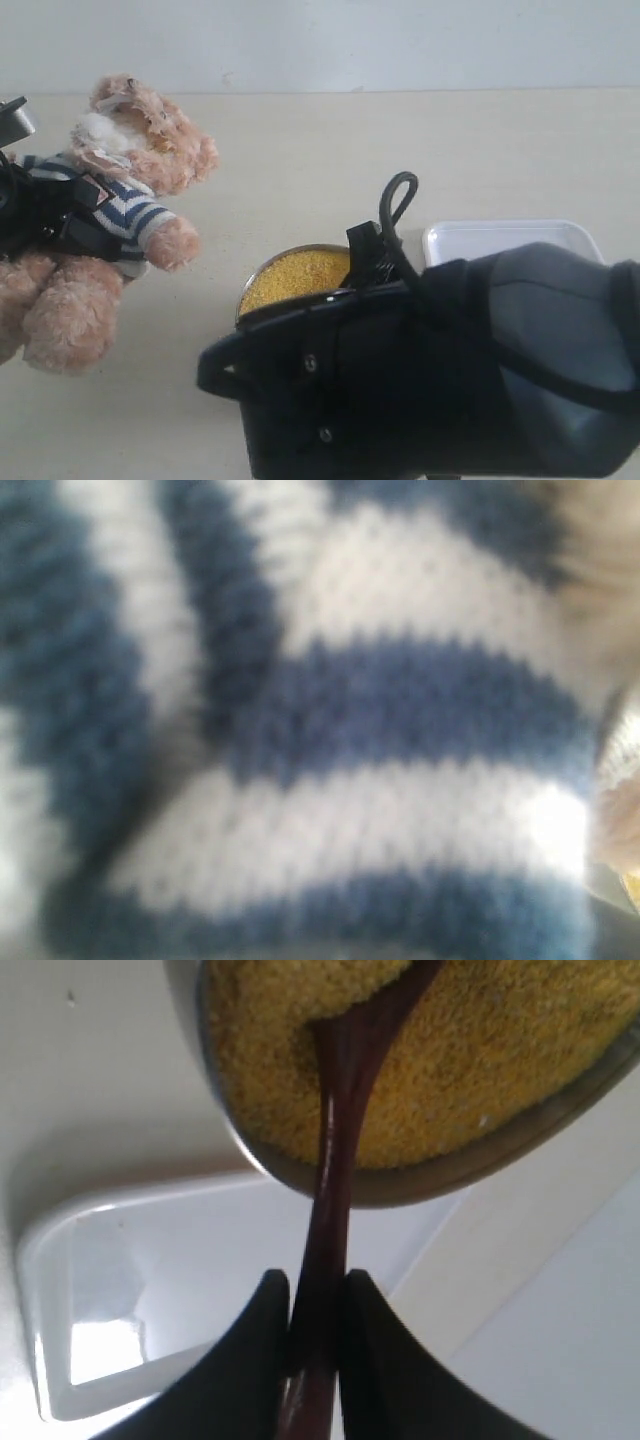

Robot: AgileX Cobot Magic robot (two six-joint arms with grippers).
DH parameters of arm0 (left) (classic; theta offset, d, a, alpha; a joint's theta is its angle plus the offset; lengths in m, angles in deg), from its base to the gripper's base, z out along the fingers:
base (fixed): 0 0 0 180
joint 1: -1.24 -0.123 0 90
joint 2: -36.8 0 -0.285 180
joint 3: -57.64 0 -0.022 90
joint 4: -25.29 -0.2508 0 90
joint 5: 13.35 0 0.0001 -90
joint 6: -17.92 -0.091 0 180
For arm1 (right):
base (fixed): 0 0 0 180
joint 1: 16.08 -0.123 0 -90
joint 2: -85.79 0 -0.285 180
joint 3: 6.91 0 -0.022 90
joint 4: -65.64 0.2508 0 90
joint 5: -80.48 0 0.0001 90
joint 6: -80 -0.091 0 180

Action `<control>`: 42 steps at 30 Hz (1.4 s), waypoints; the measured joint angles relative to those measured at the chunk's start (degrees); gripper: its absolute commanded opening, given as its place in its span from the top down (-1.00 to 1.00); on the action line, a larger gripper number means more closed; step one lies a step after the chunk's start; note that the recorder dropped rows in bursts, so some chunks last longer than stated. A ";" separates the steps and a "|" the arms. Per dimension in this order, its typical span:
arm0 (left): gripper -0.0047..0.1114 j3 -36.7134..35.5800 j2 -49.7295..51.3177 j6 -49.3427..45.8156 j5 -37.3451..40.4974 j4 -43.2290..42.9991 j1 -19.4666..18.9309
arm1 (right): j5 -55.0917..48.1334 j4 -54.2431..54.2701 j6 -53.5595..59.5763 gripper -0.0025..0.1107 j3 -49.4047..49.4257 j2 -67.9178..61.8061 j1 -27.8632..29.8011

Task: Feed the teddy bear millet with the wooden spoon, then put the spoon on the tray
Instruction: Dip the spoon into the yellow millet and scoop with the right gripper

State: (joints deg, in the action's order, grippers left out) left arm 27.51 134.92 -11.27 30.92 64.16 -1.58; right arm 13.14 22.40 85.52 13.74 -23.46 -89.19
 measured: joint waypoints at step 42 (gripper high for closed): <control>0.85 0.00 0.00 -1.49 0.00 1.47 0.00 | -2.00 18.03 4.67 0.96 -8.46 0.00 10.51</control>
State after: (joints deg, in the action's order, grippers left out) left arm 27.51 134.92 -12.76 30.92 65.63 -1.58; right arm 11.14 40.42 90.19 5.28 -23.46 -78.68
